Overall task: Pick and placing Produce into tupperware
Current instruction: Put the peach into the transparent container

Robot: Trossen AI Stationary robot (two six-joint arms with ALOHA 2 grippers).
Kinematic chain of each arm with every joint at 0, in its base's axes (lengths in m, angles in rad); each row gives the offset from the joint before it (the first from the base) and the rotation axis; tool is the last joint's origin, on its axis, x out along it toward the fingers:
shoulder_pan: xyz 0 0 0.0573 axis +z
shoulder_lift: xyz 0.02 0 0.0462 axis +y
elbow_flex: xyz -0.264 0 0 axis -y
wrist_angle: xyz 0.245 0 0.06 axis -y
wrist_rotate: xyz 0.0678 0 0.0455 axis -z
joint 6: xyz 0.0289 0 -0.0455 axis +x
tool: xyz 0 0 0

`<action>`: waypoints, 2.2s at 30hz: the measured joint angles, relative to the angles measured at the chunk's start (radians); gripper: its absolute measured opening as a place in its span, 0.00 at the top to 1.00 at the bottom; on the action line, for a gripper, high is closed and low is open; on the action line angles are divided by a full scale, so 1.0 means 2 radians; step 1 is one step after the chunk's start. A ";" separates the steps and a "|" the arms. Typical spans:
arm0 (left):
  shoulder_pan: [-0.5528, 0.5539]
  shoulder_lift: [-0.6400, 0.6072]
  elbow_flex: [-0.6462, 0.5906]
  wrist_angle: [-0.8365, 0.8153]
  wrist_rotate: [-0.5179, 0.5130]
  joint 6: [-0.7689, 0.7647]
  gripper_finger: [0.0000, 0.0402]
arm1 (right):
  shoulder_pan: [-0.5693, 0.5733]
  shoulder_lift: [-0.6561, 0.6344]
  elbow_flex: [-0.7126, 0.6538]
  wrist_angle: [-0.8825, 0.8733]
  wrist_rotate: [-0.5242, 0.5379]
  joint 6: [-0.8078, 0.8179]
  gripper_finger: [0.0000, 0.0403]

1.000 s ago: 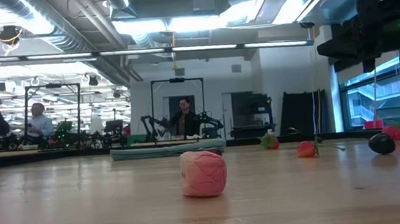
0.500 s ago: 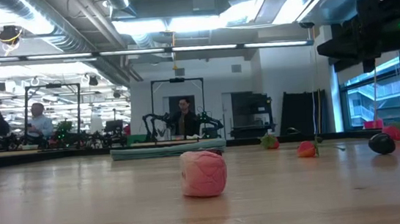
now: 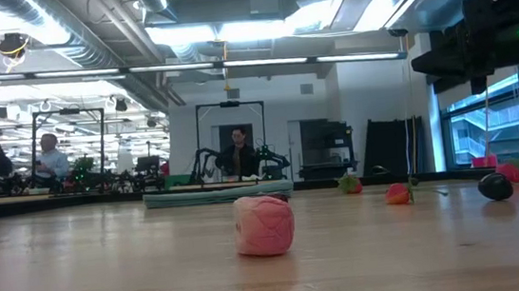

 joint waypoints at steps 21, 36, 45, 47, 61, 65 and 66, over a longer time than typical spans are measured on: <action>0.107 0.004 0.114 0.162 -0.217 0.350 0.28 | 0.000 0.000 0.000 0.000 0.000 -0.003 0.85; 0.146 0.193 0.113 0.402 -0.204 0.508 0.29 | 0.000 0.000 0.000 0.000 0.000 0.005 0.85; 0.144 0.255 0.113 0.424 -0.215 0.483 0.29 | 0.000 0.000 0.000 0.000 0.000 0.007 0.85; 0.139 0.268 0.113 0.433 -0.218 0.475 0.29 | 0.000 0.000 0.000 0.000 0.000 0.008 0.85; 0.124 0.287 0.113 0.448 -0.257 0.471 0.36 | 0.000 0.000 0.000 0.000 0.000 0.009 0.85; 0.124 0.287 0.113 0.449 -0.255 0.472 0.41 | 0.000 0.000 0.000 0.000 0.000 0.009 0.85; 0.124 0.287 0.113 0.449 -0.255 0.472 0.42 | 0.000 0.000 0.000 0.000 0.000 0.009 0.85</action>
